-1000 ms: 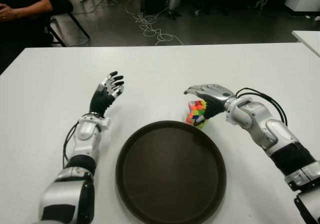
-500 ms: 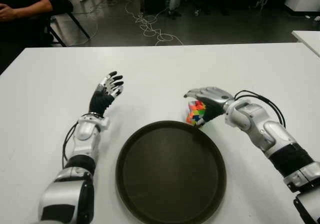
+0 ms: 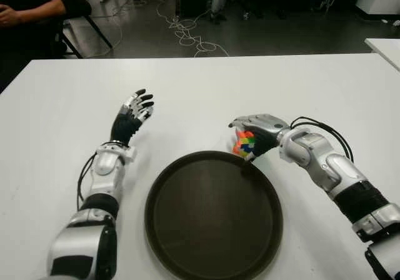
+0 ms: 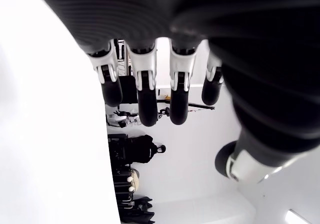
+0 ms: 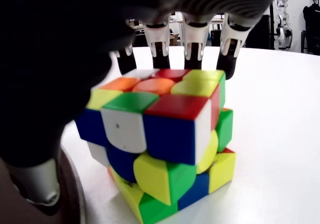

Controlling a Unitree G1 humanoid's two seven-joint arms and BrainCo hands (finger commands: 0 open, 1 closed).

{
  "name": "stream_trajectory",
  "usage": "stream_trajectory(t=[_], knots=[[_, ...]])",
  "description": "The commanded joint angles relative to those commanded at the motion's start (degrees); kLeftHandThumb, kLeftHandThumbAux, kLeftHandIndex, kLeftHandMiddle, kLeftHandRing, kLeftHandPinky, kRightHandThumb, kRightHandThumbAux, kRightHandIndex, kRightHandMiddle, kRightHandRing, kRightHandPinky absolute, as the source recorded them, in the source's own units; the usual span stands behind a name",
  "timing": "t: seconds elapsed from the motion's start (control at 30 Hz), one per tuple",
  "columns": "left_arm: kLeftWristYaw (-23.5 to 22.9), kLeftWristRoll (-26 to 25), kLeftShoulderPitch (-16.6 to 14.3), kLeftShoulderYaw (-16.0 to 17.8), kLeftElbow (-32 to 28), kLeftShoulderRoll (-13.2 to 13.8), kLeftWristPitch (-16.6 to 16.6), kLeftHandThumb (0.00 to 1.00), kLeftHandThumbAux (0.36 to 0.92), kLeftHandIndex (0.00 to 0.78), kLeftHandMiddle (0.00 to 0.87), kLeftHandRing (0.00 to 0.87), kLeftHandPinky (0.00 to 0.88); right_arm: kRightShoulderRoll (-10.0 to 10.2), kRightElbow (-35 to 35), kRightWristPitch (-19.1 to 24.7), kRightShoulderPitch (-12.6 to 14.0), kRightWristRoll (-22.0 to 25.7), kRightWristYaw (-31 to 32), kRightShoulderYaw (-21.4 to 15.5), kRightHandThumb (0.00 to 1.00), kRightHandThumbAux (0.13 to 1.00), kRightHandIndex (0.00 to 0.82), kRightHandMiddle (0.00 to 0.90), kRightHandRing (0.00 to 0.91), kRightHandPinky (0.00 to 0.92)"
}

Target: Pick up the Rubik's Cube and put it in the plate

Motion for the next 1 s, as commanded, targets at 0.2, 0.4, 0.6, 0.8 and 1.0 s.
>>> stream_trajectory(t=[0.2, 0.4, 0.6, 0.8, 1.0], knots=[[-0.5, -0.2, -0.1, 0.1, 0.1, 0.1, 0.4, 0.035, 0.649, 0.126, 0.194, 0.162, 0.114, -0.6, 0.4, 0.4, -0.5, 0.4, -0.2, -0.7, 0.0, 0.661, 0.099, 0.135, 0.149, 0.139], [-0.1, 0.0, -0.1, 0.1, -0.1, 0.1, 0.7, 0.038, 0.646, 0.119, 0.189, 0.163, 0.119, -0.8, 0.9, 1.2, -1.0, 0.2, -0.8, -1.2, 0.0, 0.675, 0.106, 0.139, 0.152, 0.137], [0.3, 0.1, 0.0, 0.0, -0.1, 0.1, 0.7, 0.038, 0.641, 0.121, 0.188, 0.158, 0.118, -0.9, 3.5, 0.8, -1.6, 0.3, -2.7, -1.9, 0.0, 0.666, 0.112, 0.143, 0.155, 0.137], [0.3, 0.2, 0.0, -0.1, -0.1, 0.0, 0.4, 0.029, 0.631, 0.117, 0.189, 0.159, 0.113, -0.6, 7.1, -0.7, -2.1, 0.8, -6.0, -2.5, 0.0, 0.659, 0.113, 0.143, 0.159, 0.153], [0.2, 0.0, 0.0, 0.1, 0.0, -0.1, 0.3, 0.032, 0.632, 0.117, 0.191, 0.165, 0.127, -0.2, 8.6, 0.1, -2.9, 1.1, -5.2, -2.5, 0.0, 0.646, 0.112, 0.137, 0.151, 0.143]])
